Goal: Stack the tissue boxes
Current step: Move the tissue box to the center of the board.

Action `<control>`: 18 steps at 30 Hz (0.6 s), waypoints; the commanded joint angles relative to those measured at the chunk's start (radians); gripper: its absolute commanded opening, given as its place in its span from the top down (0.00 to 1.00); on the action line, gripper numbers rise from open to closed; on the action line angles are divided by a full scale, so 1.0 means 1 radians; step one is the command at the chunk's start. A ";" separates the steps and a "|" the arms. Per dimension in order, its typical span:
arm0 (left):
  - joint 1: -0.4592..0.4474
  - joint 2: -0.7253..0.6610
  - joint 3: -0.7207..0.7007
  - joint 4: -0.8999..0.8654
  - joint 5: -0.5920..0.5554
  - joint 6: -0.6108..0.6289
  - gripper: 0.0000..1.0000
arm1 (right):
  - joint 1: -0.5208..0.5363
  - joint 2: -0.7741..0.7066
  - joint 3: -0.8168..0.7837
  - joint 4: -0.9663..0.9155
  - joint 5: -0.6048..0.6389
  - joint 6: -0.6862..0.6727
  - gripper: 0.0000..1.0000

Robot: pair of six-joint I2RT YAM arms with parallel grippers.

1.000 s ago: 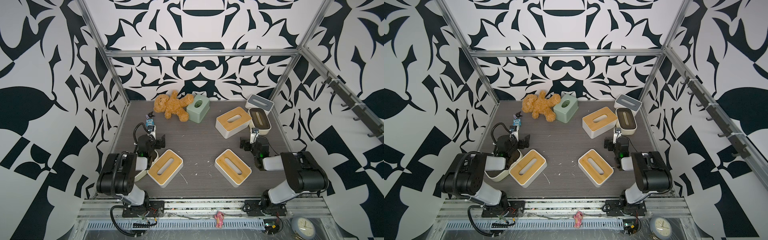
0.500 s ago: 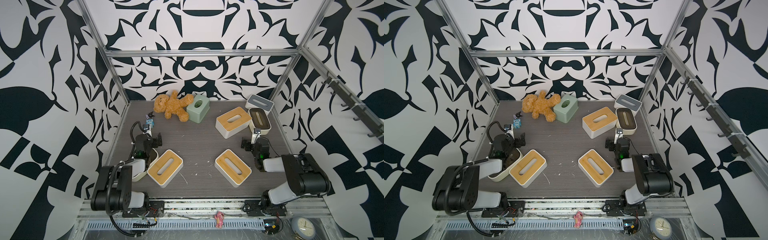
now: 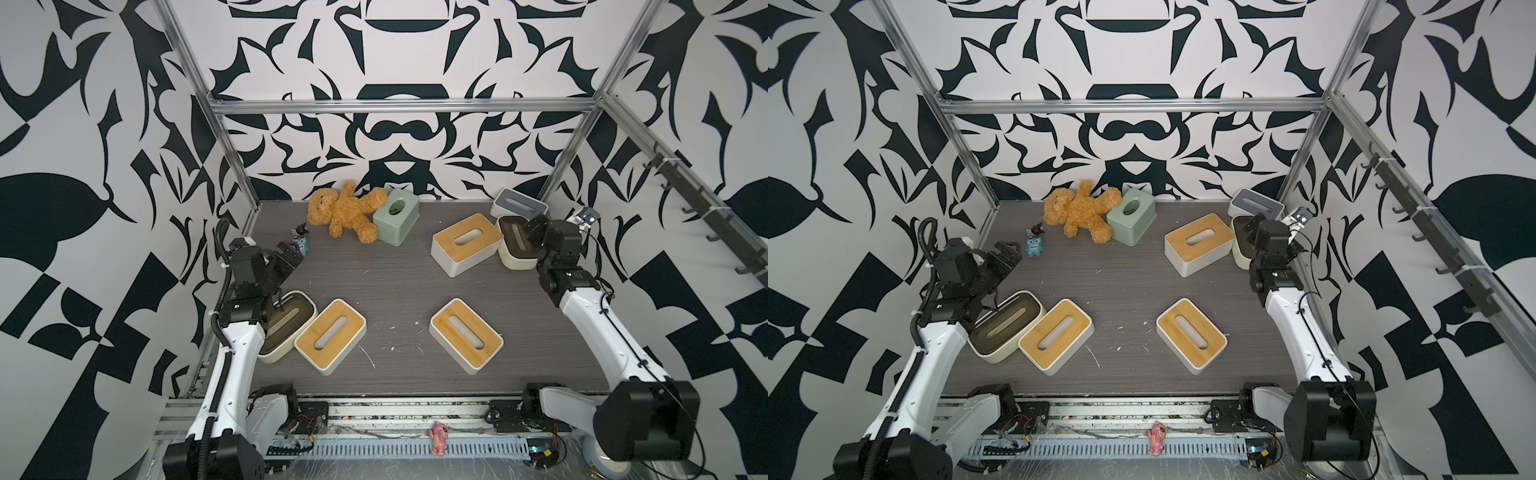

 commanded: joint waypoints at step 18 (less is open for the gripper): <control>-0.407 0.268 0.175 -0.143 0.364 0.042 0.01 | -0.041 0.913 1.035 -0.688 -0.669 -0.267 0.01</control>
